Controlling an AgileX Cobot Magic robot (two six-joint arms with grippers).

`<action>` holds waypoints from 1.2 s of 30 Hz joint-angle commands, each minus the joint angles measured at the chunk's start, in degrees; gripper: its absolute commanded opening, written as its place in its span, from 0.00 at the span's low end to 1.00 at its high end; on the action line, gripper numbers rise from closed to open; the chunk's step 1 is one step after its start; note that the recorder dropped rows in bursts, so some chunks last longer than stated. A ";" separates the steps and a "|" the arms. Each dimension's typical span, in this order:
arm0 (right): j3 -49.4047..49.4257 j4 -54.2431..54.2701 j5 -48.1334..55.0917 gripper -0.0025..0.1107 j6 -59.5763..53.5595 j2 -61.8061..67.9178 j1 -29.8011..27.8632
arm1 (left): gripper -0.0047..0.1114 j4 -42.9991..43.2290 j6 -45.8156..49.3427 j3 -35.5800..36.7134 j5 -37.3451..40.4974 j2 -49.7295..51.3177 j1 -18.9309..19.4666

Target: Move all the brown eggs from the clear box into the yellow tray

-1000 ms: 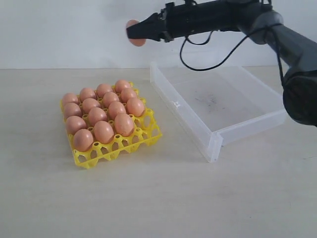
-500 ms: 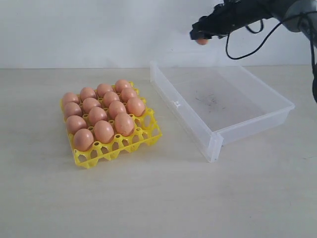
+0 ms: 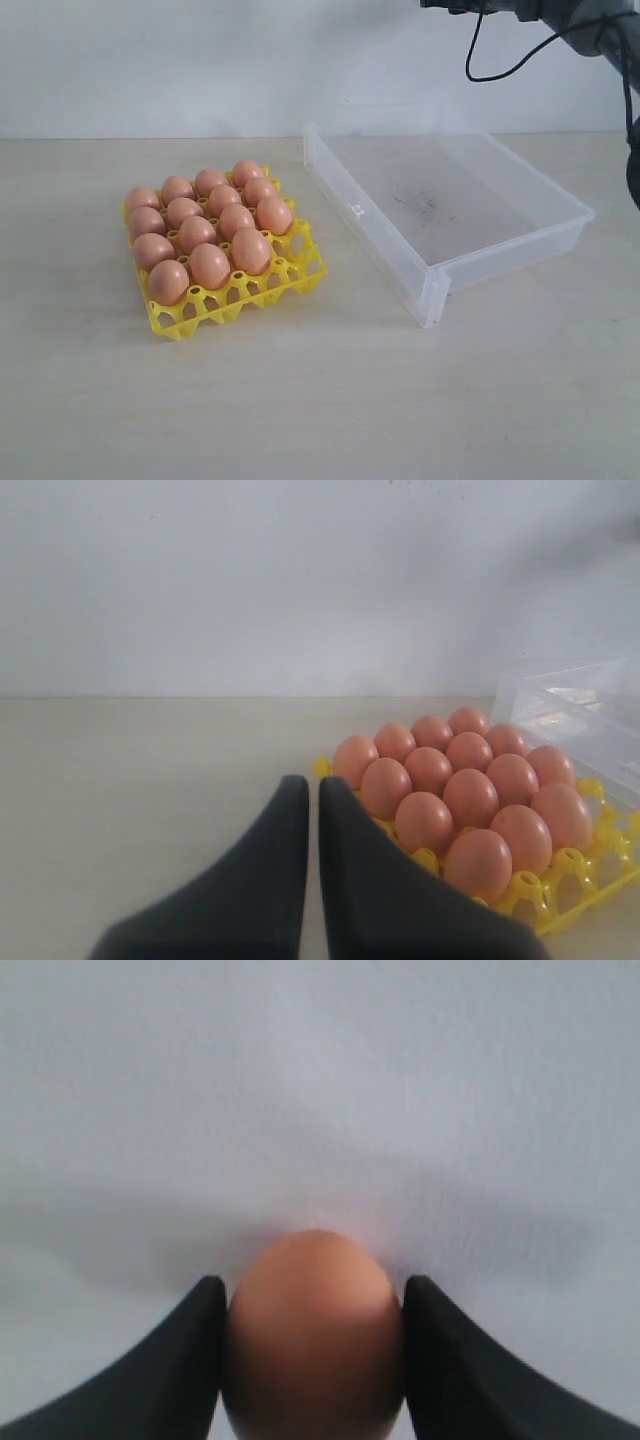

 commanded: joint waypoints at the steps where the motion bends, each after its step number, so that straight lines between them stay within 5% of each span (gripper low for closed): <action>1: -0.73 -20.79 -6.23 0.02 4.30 -3.33 0.10 | 0.07 -0.30 0.30 0.22 -0.67 0.18 -0.29; 7: -0.73 -59.46 -0.29 0.02 49.57 -6.39 0.50 | 0.07 -0.30 0.30 0.22 -0.67 0.18 -0.29; 10: -0.73 -64.41 3.80 0.02 62.91 -7.62 1.85 | 0.07 -0.30 0.30 0.22 -0.67 0.18 -0.29; 18: -0.73 -35.79 -6.82 0.02 45.03 -6.83 5.42 | 0.07 -0.30 0.30 0.22 -0.67 0.18 -0.29; 28: -0.73 -28.22 -3.65 0.02 41.67 -9.38 3.80 | 0.07 -0.30 0.30 0.22 -0.67 0.18 -0.29; 31: 3.58 -5.19 3.44 0.02 17.18 -8.84 -2.65 | 0.07 -0.30 0.30 0.22 -0.67 0.18 -0.29; 36: 13.34 64.27 12.81 0.02 -49.19 -8.84 -12.55 | 0.07 -0.30 0.30 0.22 -0.67 0.18 -0.29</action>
